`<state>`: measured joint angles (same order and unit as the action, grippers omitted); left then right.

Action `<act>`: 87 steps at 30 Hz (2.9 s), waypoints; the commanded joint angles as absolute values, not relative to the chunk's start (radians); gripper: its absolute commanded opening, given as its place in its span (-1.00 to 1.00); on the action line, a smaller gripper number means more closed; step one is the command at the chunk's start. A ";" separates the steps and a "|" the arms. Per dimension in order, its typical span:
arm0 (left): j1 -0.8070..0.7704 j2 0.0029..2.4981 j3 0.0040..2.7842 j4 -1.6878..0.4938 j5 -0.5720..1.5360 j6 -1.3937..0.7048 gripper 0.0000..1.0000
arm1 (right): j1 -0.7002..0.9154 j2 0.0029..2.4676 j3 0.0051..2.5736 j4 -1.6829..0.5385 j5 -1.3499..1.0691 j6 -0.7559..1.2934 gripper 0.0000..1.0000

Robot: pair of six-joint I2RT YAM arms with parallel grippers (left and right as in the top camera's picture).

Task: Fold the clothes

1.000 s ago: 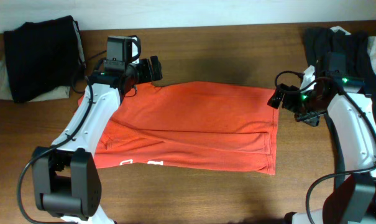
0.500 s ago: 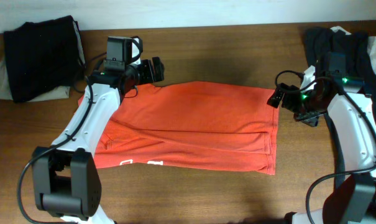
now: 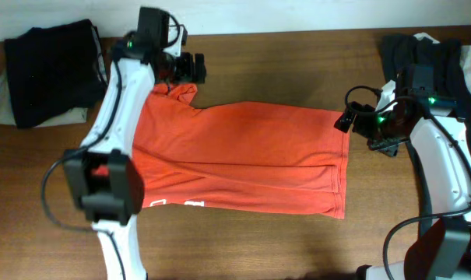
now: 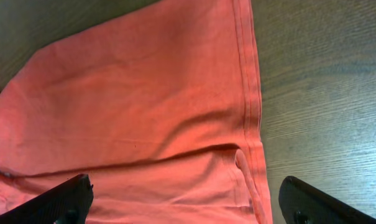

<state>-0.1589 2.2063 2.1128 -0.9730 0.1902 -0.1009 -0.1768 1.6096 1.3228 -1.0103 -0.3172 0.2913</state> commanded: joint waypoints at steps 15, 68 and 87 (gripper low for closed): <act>-0.123 2.525 2.281 -0.963 0.080 0.035 0.62 | -0.175 1.619 1.315 -1.059 -0.310 0.216 0.97; -0.114 2.483 2.533 -1.105 -0.005 0.038 -0.98 | -0.112 2.121 1.621 -0.743 -0.002 0.193 -0.92; 0.073 2.429 2.558 -1.688 -0.290 -0.272 -0.99 | -0.152 1.969 1.739 -1.298 0.035 0.271 -0.92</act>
